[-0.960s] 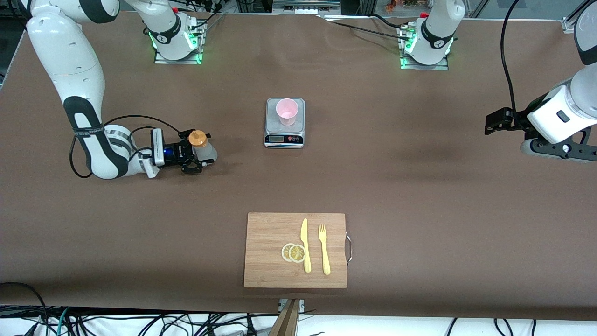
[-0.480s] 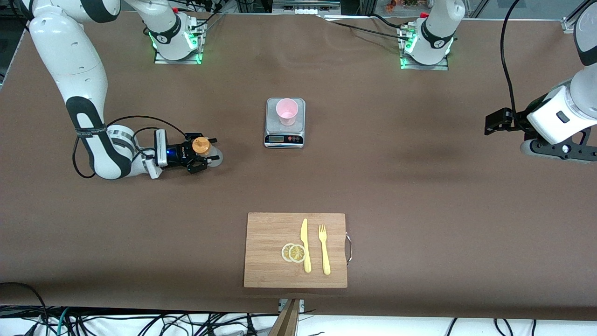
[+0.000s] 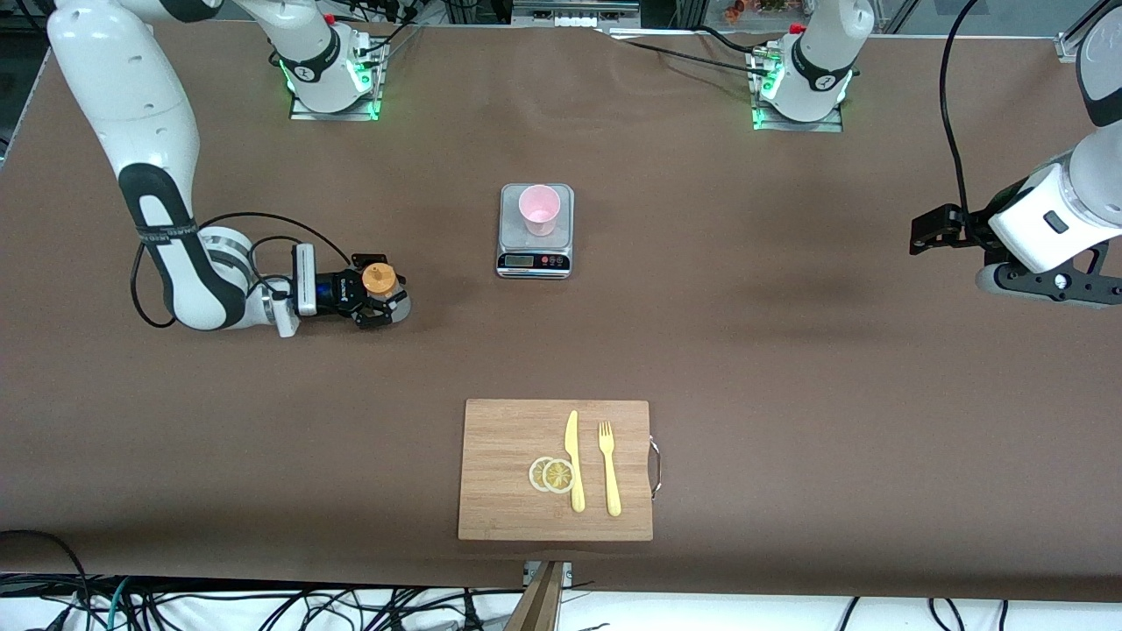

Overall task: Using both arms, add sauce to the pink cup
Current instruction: 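Lift the bottle with the right gripper over the pink cup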

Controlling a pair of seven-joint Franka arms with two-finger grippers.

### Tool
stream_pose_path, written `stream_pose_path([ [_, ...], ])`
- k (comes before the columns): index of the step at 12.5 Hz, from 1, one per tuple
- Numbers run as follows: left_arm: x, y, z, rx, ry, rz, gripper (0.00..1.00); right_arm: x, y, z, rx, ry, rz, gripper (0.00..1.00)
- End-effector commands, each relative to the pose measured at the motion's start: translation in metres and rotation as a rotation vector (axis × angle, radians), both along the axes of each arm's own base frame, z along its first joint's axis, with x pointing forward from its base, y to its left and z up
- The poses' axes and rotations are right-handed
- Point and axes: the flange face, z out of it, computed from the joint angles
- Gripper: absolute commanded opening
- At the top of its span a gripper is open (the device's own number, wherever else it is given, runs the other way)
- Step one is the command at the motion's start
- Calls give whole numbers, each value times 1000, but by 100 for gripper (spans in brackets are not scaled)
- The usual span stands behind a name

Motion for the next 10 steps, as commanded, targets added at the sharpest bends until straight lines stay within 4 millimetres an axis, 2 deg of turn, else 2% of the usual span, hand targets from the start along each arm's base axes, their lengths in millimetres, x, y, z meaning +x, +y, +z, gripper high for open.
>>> stream_pose_path([
  [1, 4, 2, 6, 8, -1, -20, 100, -29, 16, 87, -205, 19, 7, 0],
  [3, 4, 1, 6, 8, -1, -21, 100, -42, 38, 114, -307, -43, -10, 0],
  [7, 3, -1, 6, 8, -1, -21, 100, -61, 86, 149, -512, -55, 4, 0],
  [10, 4, 1, 6, 8, -1, -21, 100, -81, 130, 164, -631, -36, 6, 0],
])
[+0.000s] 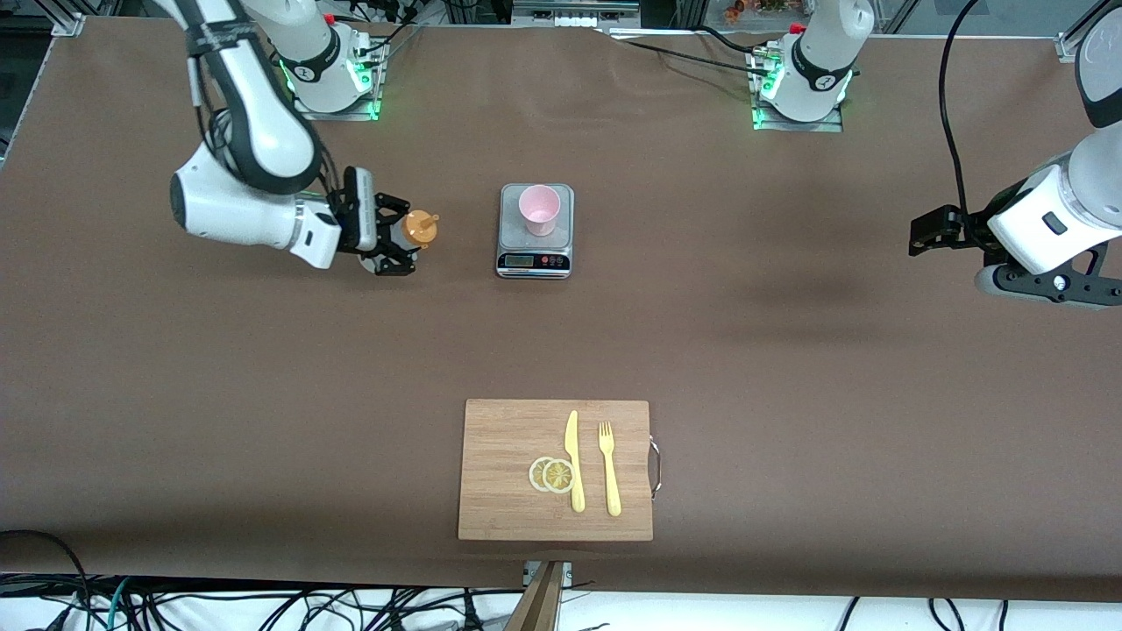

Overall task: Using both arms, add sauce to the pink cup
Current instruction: 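Lift the bottle with the right gripper over the pink cup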

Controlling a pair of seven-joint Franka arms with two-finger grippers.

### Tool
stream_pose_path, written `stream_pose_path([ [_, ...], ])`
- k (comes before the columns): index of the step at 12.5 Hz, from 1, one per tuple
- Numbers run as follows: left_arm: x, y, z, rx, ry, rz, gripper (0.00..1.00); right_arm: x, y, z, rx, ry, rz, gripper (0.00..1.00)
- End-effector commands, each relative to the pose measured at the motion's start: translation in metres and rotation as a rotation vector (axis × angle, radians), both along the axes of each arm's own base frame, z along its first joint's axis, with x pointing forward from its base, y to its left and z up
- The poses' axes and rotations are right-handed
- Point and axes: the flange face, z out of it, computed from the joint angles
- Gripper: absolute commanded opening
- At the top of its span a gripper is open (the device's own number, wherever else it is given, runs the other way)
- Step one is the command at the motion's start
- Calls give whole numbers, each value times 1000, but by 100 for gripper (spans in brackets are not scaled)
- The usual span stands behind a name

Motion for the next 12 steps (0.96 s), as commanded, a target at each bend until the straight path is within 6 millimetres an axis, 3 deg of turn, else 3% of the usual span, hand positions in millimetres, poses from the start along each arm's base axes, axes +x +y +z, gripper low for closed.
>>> stream_pose_path([
  [1, 3, 2, 6, 8, 1, -20, 100, -30, 31, 17, -115, 1, -32, 0],
  [5, 3, 2, 6, 8, 1, -21, 100, -71, 94, 13, -250, -1, -81, 0],
  [9, 3, 2, 6, 8, 1, -21, 100, -95, 129, 17, -497, -27, -128, 0],
  [12, 3, 2, 6, 8, 1, -21, 100, -109, 148, 18, -575, -37, -169, 0],
])
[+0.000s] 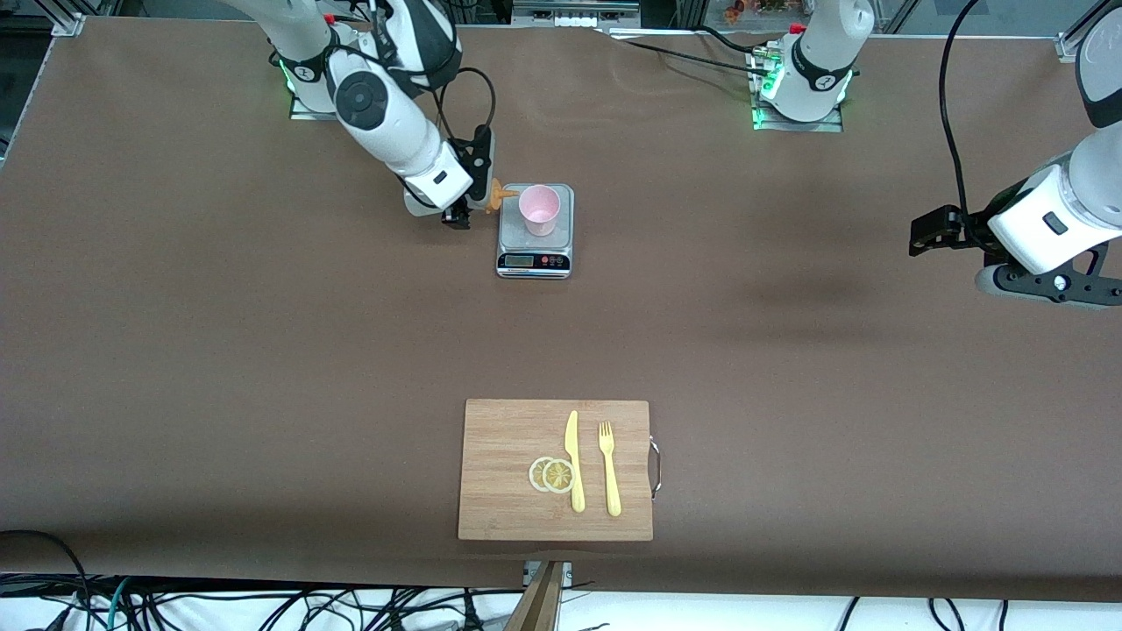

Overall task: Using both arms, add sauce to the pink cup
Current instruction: 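Tilt the bottle nozzle into the pink cup with the right gripper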

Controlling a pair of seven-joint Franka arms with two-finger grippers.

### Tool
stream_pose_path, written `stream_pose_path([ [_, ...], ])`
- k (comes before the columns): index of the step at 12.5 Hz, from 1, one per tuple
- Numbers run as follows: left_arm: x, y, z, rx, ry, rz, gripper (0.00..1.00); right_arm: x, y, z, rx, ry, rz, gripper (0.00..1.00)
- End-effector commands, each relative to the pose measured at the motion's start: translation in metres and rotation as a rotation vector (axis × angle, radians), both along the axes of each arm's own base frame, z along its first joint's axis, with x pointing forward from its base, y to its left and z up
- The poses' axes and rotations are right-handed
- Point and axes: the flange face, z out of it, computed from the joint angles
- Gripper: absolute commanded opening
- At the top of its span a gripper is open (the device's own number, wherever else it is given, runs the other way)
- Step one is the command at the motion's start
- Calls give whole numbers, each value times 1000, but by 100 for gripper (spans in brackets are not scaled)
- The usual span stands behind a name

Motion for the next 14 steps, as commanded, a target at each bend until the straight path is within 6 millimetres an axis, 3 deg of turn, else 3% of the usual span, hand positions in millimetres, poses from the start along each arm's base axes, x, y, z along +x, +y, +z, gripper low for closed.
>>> stream_pose_path([
  [1, 3, 2, 5, 8, 1, -21, 100, -13, 9, 12, -59, -34, -30, 0],
  [5, 3, 2, 5, 9, 1, -18, 100, -19, 21, 15, -171, -49, -35, 0],
  [10, 3, 3, 5, 8, 1, -18, 100, -30, 60, 18, -301, -67, -22, 0],
  [14, 3, 2, 5, 9, 1, -15, 100, -30, 79, 18, -401, -77, 1, 0],
])
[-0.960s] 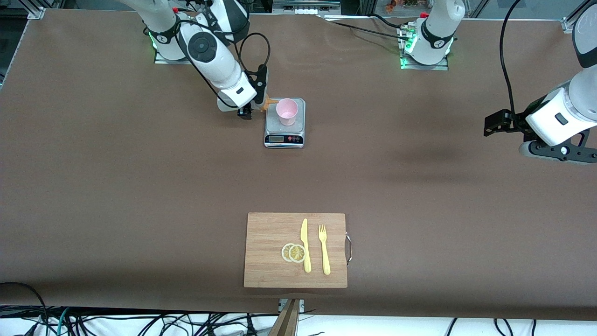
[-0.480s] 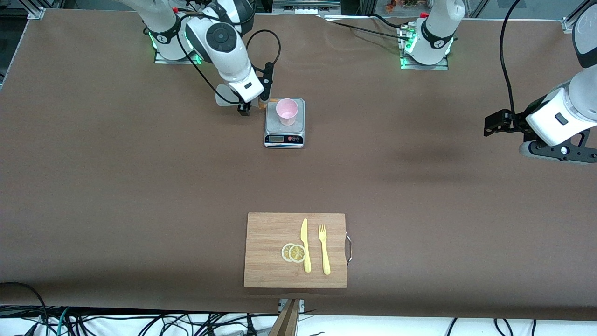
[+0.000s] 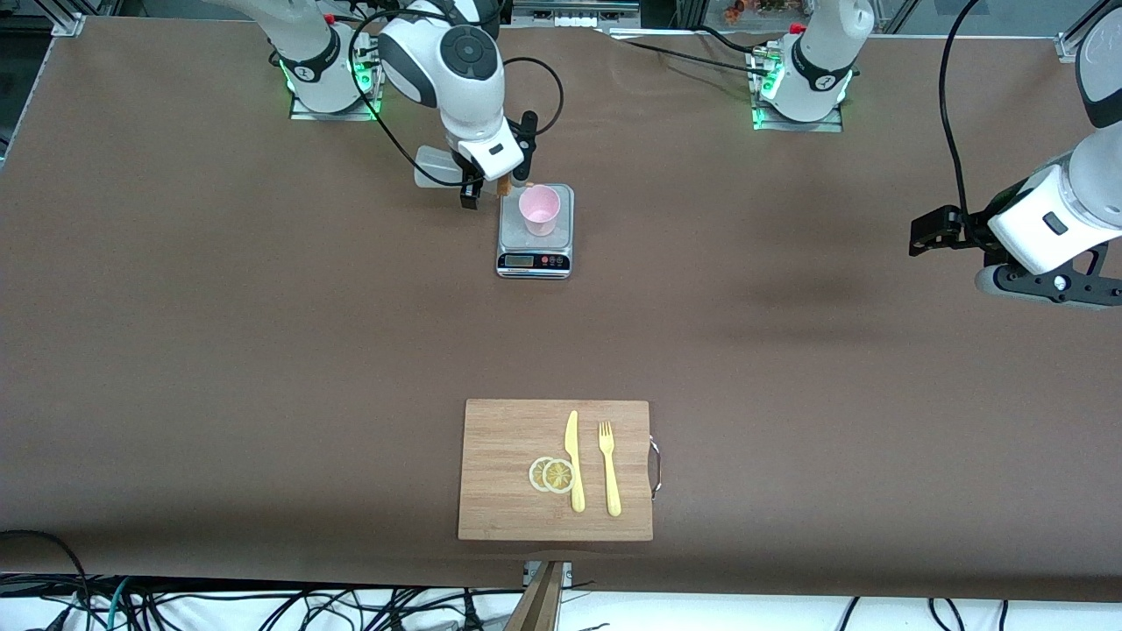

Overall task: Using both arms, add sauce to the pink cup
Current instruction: 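Tilt the bottle nozzle into the pink cup with the right gripper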

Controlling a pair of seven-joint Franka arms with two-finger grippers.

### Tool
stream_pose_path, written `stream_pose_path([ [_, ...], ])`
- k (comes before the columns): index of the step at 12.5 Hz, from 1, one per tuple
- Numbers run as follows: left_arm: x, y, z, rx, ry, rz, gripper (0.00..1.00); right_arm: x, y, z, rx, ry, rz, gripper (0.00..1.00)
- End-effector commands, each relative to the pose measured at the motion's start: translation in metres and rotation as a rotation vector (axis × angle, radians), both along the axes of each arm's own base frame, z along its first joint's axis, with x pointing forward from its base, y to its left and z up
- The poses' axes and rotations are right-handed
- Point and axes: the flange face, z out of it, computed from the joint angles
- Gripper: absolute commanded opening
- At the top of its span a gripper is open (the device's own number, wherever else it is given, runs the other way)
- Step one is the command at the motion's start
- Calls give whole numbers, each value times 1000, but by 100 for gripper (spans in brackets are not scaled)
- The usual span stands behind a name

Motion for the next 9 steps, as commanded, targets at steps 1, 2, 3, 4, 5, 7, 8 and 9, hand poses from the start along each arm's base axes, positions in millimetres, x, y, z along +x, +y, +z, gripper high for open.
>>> stream_pose_path([
  [1, 3, 2, 5, 9, 1, -15, 100, 7, 18, 9, -69, -2, 4, 0],
  [2, 3, 2, 5, 9, 1, -15, 100, 5, 19, 8, -83, -11, 8, 0],
  [3, 3, 2, 5, 9, 1, -15, 100, 4, 19, 8, -89, -14, 10, 0],
  [4, 3, 2, 5, 9, 1, -15, 100, 1, 21, 5, -100, -8, 18, 0],
  [5, 3, 1, 5, 9, 1, -17, 100, 1, 23, 6, -113, -17, 27, 0],
  [7, 3, 1, 5, 9, 1, -17, 100, 1, 26, 5, -159, -24, 36, 0],
  [8, 3, 1, 5, 9, 1, -17, 100, 1, 31, 5, -176, -16, 42, 0],
  [9, 2, -1, 5, 9, 1, -20, 100, 3, 33, 5, -197, -21, 53, 0],
])
